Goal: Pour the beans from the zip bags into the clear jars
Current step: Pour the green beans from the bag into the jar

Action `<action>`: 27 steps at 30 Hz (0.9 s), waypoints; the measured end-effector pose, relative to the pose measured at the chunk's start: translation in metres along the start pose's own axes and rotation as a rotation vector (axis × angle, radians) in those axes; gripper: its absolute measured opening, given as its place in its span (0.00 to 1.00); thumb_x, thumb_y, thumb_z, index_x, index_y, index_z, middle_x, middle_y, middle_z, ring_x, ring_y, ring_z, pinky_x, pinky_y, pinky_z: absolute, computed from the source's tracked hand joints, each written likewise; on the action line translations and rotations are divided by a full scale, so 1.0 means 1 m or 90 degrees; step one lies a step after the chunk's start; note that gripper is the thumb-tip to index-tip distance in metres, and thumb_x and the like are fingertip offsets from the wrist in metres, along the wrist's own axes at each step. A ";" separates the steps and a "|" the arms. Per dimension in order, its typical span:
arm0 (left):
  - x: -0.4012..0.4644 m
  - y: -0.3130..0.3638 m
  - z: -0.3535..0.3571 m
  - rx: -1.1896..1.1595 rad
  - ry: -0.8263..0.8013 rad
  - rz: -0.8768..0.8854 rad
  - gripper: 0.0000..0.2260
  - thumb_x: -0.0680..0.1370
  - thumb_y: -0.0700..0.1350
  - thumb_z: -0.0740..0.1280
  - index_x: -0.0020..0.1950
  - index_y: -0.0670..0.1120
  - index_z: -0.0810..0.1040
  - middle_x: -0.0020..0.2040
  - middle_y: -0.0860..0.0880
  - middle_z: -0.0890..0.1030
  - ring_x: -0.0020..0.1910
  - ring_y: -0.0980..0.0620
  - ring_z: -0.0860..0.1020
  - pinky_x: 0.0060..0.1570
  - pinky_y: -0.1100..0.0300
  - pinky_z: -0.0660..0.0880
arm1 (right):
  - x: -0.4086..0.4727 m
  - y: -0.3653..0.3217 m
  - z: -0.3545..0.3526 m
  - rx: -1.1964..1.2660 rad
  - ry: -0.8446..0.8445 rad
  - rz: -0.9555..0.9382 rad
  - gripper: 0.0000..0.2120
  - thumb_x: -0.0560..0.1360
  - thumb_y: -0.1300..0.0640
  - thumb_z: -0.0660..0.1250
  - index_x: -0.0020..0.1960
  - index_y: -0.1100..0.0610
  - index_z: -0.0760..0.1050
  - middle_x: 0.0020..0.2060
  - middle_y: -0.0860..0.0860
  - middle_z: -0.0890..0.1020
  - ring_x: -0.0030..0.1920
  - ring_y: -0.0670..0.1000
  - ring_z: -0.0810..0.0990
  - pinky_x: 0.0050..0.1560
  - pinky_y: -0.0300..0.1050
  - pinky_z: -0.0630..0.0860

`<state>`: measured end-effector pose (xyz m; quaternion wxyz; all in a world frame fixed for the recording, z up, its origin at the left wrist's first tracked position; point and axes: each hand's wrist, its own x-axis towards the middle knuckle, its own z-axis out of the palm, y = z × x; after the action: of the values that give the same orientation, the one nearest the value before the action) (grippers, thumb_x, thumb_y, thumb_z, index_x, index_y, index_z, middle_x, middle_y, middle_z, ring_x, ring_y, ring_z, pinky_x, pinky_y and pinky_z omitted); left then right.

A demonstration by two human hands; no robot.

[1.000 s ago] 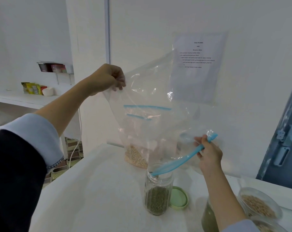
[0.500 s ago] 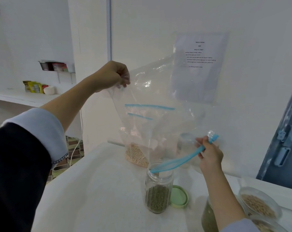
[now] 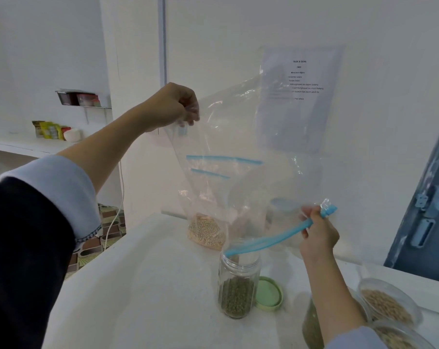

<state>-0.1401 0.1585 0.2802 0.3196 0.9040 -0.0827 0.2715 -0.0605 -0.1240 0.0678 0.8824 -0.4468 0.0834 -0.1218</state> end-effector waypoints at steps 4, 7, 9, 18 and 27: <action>0.000 -0.003 -0.003 0.002 -0.002 -0.006 0.12 0.73 0.27 0.65 0.37 0.43 0.74 0.40 0.45 0.79 0.37 0.53 0.78 0.39 0.61 0.76 | 0.002 0.001 -0.004 0.015 0.008 0.012 0.10 0.79 0.56 0.64 0.39 0.55 0.75 0.39 0.48 0.81 0.40 0.46 0.79 0.54 0.44 0.72; 0.001 -0.016 -0.006 -0.008 0.007 -0.027 0.10 0.74 0.28 0.65 0.39 0.43 0.75 0.41 0.45 0.80 0.38 0.53 0.79 0.41 0.60 0.78 | 0.004 -0.004 0.000 0.006 -0.008 0.026 0.11 0.80 0.57 0.64 0.39 0.57 0.74 0.39 0.51 0.81 0.37 0.48 0.80 0.51 0.45 0.76; 0.001 -0.029 -0.008 -0.021 0.013 -0.046 0.08 0.75 0.30 0.67 0.40 0.43 0.75 0.42 0.45 0.80 0.39 0.52 0.80 0.38 0.63 0.79 | 0.010 -0.011 0.008 0.017 -0.009 0.030 0.10 0.80 0.57 0.64 0.40 0.60 0.73 0.39 0.54 0.80 0.31 0.49 0.81 0.43 0.45 0.79; -0.017 -0.106 -0.001 -0.030 0.076 -0.154 0.02 0.74 0.33 0.68 0.43 0.39 0.78 0.39 0.46 0.78 0.38 0.50 0.74 0.32 0.69 0.74 | 0.030 -0.037 0.053 -0.054 -0.033 0.035 0.13 0.78 0.58 0.66 0.37 0.63 0.73 0.33 0.57 0.80 0.24 0.52 0.81 0.30 0.43 0.76; -0.018 -0.119 0.039 -0.090 0.085 -0.207 0.06 0.80 0.34 0.60 0.47 0.40 0.76 0.36 0.42 0.77 0.30 0.48 0.72 0.32 0.61 0.68 | 0.017 -0.057 0.046 0.089 -0.031 0.053 0.12 0.78 0.67 0.63 0.36 0.65 0.70 0.18 0.54 0.74 0.18 0.49 0.74 0.24 0.40 0.77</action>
<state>-0.0995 0.2270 0.1813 0.4265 0.8609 0.0667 0.2693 -0.0402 -0.1266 0.1401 0.9174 -0.3833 0.0715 -0.0795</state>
